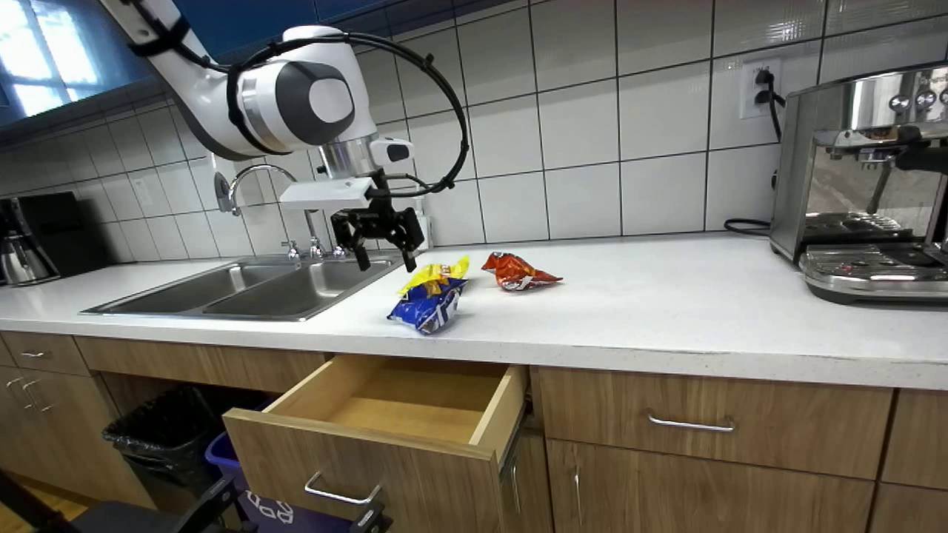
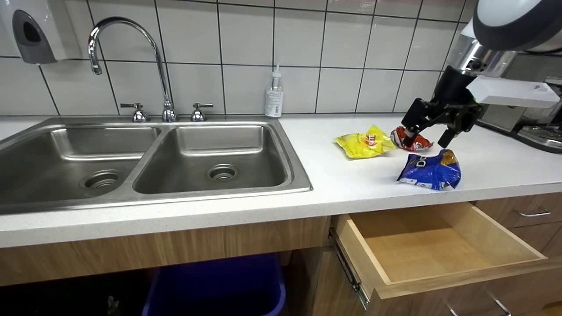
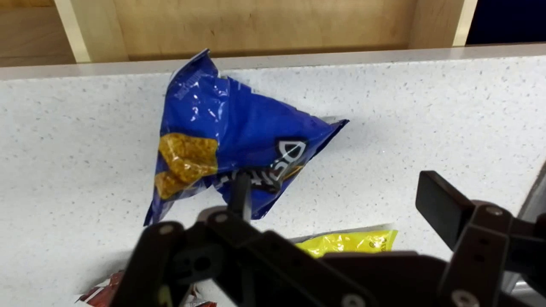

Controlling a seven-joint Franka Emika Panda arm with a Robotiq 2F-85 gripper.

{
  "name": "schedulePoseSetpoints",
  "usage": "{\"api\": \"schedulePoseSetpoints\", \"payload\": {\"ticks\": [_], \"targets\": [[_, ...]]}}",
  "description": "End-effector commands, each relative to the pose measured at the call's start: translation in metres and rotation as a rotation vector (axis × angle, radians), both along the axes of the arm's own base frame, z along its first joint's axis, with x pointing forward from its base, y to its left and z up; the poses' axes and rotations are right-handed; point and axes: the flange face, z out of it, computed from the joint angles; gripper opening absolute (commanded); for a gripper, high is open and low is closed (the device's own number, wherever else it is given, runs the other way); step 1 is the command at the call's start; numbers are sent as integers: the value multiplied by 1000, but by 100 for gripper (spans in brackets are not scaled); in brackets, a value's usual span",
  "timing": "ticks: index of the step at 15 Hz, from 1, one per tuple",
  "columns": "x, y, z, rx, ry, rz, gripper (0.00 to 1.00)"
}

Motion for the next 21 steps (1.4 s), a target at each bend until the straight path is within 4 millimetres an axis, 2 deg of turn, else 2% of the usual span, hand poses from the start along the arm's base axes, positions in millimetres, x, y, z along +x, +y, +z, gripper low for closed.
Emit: {"api": "schedulePoseSetpoints", "payload": {"ticks": [1,13,17,21], "targets": [[26,-7,0,-18,21,25,100],[78,-19,-26,-30,42,82,100],[87,-22,-37,-37,60,112,100],[87,-23,-46,-45,83,134,100]]}}
